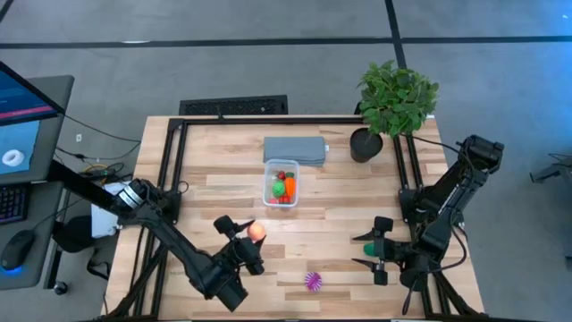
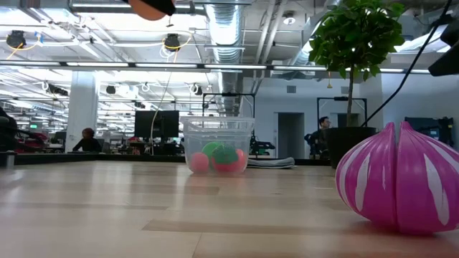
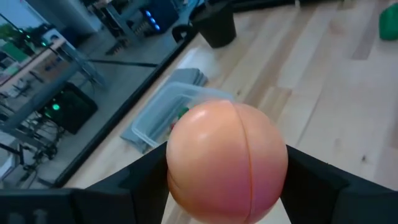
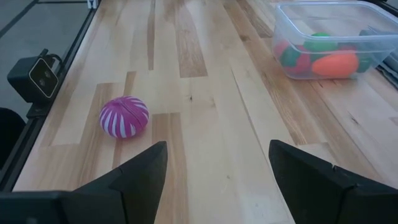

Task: Pick and placing Produce into tupperware
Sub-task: Put the pink peach into the transparent bin

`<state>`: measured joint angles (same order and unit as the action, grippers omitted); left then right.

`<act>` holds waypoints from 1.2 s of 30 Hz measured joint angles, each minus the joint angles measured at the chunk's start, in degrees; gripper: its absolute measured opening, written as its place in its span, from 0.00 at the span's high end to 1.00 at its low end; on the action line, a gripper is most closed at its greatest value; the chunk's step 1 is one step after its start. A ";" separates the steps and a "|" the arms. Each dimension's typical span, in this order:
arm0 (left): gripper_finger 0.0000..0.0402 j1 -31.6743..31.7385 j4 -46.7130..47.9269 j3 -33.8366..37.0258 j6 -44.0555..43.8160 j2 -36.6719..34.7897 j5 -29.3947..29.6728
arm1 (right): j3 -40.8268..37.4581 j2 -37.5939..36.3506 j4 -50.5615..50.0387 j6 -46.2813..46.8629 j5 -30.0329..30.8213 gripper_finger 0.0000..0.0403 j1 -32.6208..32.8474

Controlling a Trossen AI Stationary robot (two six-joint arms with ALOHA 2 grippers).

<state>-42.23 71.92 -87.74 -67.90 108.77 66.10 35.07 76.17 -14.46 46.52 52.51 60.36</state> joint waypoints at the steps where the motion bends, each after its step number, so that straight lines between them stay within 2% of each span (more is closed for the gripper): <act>1: 0.39 0.13 0.00 0.00 -0.02 0.00 0.46 | 0.00 -0.01 0.00 0.01 0.00 0.24 0.01; 6: 0.39 0.87 -0.49 0.06 -0.12 0.00 1.77 | 0.00 0.01 0.00 0.01 0.00 0.24 0.02; 21: 0.39 5.66 -14.76 6.01 7.04 -0.04 2.88 | 0.00 0.01 0.11 0.12 -0.17 0.24 0.44; 36: 0.39 11.58 -19.59 12.57 6.05 -0.09 3.48 | 0.00 0.01 0.13 0.62 0.02 0.24 2.64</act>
<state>-30.66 52.33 -75.17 -61.85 108.68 69.59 35.07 76.18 -14.33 47.13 52.53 63.00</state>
